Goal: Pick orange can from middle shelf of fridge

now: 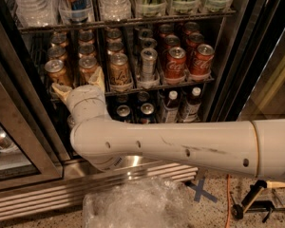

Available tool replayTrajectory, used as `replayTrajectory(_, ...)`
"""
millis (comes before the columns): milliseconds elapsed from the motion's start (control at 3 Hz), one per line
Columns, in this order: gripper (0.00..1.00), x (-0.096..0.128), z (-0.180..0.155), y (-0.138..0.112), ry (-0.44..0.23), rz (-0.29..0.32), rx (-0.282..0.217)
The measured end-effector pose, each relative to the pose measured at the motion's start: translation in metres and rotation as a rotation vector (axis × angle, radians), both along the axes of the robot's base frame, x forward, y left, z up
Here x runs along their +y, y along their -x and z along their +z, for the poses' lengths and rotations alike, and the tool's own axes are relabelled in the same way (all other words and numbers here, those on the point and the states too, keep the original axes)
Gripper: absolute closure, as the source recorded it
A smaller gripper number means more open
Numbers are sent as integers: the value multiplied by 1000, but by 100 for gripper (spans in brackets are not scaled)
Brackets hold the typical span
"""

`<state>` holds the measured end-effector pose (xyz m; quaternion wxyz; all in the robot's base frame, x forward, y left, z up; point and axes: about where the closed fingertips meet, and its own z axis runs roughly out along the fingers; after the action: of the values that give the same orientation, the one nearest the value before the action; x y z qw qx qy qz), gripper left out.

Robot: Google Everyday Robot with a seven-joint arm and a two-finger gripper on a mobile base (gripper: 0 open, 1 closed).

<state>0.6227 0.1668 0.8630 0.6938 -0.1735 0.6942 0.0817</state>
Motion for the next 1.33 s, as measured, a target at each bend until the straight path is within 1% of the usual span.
replayTrajectory(333, 3, 0, 0, 0, 0, 0, 0)
replayTrajectory(1000, 5, -3, 0, 6, -30, 15, 2)
replayTrajectory(1333, 6, -17, -5, 3, -66, -4, 19)
